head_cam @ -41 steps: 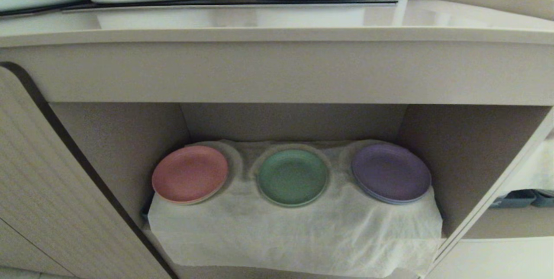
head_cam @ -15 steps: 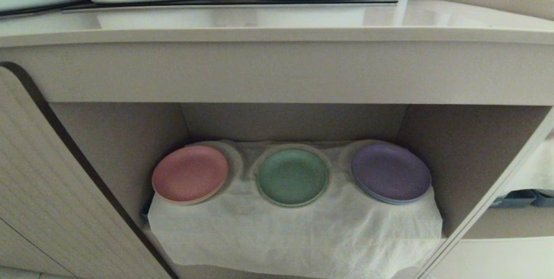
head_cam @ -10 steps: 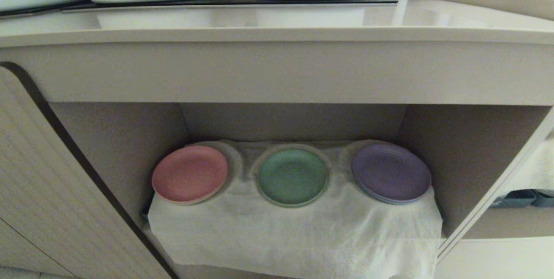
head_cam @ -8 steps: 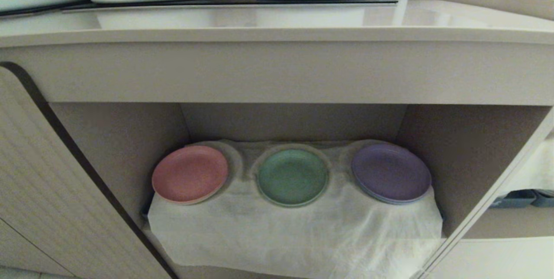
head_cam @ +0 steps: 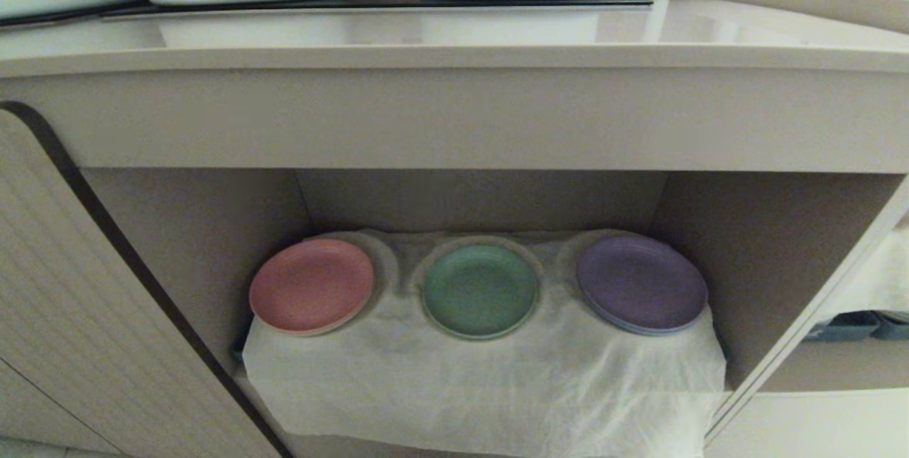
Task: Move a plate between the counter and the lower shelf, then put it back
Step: Pick up the plate in the cupboard
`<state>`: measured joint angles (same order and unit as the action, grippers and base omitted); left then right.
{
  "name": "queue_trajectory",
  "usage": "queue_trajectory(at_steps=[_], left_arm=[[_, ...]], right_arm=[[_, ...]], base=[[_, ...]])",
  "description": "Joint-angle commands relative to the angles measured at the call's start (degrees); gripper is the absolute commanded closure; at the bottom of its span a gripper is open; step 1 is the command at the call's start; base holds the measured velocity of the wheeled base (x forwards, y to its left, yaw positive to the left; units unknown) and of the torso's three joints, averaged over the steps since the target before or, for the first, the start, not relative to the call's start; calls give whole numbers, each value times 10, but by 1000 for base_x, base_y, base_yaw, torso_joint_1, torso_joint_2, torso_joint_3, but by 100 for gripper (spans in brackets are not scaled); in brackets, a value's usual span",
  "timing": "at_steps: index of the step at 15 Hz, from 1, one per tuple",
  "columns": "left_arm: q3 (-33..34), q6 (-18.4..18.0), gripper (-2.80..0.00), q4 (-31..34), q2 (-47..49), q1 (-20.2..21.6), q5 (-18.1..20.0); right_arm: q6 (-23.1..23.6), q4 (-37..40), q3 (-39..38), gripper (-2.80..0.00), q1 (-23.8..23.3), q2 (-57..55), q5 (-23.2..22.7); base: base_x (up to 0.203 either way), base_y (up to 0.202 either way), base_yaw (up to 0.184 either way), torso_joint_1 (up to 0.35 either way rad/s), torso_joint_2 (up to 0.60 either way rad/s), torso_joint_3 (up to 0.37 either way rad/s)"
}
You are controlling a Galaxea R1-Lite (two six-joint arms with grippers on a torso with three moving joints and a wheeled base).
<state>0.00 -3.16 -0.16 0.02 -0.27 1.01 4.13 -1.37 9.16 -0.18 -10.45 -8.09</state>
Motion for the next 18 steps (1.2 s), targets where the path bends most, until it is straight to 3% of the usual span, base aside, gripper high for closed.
queue_trajectory(at_steps=[1, 3, 5, 8, 12, 18], left_arm=[[0, 0, 0, -1, 0, 0, 0], [0, 0, 0, 0, 0, 0, 0], [0, 0, 0, 0, 0, 0, 0], [0, 0, 0, 0, 0, 0, 0], [0, 0, 0, 0, 0, 0, 0], [0, 0, 0, 0, 0, 0, 0]], right_arm=[[-1, 1, 33, 0, -1, -67, -71], [-1, 2, 56, 0, -1, -112, -136], [7, 1, 79, 0, 0, -173, -172], [61, 0, 97, 0, 6, -267, -215], [119, 7, 94, 0, 11, -354, -307], [133, -7, 92, 0, 26, -531, -328]], base=[[0, 0, 0, 0, 0, 0], [0, 0, 0, 0, 0, 0], [0, 0, 0, 0, 0, 0], [0, 0, 0, 0, 0, 0], [0, 0, 0, 0, 0, 0], [0, 0, 0, 0, 0, 0]])
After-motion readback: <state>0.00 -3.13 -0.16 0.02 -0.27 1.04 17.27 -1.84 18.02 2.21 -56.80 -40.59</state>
